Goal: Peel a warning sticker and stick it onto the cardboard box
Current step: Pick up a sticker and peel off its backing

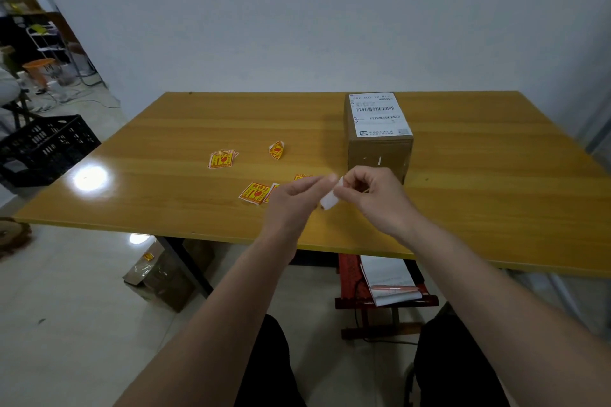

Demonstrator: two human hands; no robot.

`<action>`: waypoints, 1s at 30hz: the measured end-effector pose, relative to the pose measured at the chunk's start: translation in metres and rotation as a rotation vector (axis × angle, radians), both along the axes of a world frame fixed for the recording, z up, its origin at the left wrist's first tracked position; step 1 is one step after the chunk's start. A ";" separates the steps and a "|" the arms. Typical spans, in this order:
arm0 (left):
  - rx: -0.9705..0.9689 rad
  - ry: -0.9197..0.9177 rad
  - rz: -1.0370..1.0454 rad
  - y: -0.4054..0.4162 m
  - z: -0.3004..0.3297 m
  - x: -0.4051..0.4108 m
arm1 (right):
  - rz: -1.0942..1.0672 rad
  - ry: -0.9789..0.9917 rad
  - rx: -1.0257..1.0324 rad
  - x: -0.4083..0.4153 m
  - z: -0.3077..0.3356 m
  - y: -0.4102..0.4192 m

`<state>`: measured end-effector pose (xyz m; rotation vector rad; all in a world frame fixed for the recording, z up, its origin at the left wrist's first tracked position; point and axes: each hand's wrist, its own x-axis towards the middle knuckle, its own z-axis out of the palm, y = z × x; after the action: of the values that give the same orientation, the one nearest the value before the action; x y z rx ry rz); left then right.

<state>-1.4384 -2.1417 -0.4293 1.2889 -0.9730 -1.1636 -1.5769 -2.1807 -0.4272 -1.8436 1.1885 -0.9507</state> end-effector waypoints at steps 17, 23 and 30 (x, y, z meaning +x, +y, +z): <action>0.049 0.070 -0.064 -0.011 -0.008 -0.001 | 0.092 0.014 0.026 -0.005 0.004 0.007; 0.039 0.100 -0.007 -0.013 -0.009 -0.003 | 0.087 -0.002 0.035 -0.005 0.006 0.006; 0.056 0.145 0.097 -0.016 -0.009 -0.008 | 0.031 -0.083 0.047 -0.001 0.002 0.008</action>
<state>-1.4462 -2.1574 -0.4380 1.2630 -0.7689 -1.1981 -1.5776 -2.1731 -0.4256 -1.7634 1.1200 -0.9648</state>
